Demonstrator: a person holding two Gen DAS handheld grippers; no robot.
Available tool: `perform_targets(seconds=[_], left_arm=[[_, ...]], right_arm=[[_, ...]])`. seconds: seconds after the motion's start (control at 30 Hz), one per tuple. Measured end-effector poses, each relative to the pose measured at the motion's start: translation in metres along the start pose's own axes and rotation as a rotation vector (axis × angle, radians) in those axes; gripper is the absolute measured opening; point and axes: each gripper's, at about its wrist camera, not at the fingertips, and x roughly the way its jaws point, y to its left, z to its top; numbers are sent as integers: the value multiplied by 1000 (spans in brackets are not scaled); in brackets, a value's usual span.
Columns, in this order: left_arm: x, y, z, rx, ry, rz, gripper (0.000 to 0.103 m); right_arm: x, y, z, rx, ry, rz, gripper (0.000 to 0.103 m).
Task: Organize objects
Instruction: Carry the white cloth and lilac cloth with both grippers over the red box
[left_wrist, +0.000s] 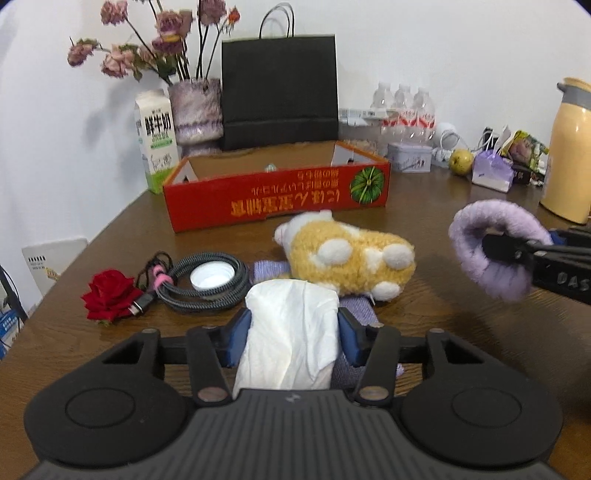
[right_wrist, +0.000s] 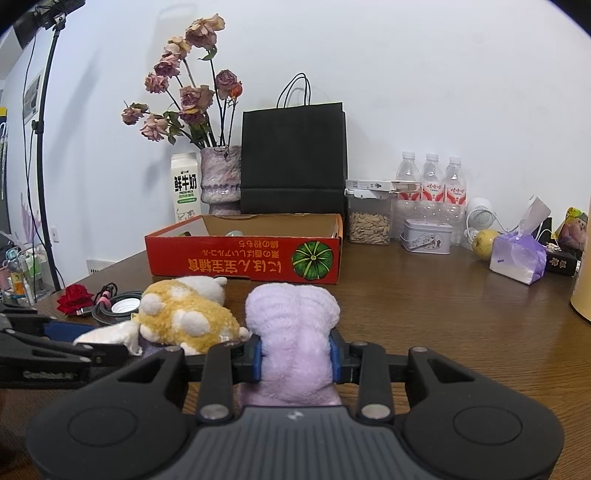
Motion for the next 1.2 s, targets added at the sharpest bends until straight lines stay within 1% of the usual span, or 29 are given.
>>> perform_targets(seconds=[0.17,0.27,0.37,0.47,0.63,0.83,1.03,1.2], left_arm=[[-19,6,10,-2,-63,0,49],[-29,9,19,-3,-102,3,49],[-32,11,32,-5,-137,11,49],[-29,13,46,-18,-165,15,49],[-20,18,65,-57,-193,16,49],[0,26,98,-114,-228,33,48],[24,34,130,-163,-264,43,47],[44,38,144,-190,-266,53,47]], right_arm=[[-1,0,0,-5,-4,0,31],[-3,3,-1,-16,-25,7,31],[-3,7,1,-31,-43,25,31],[0,11,11,-35,-66,44,31],[8,17,38,-65,-117,49,31],[30,23,74,-69,-161,59,31],[63,25,101,-47,-178,54,31],[91,24,114,-25,-173,55,31]])
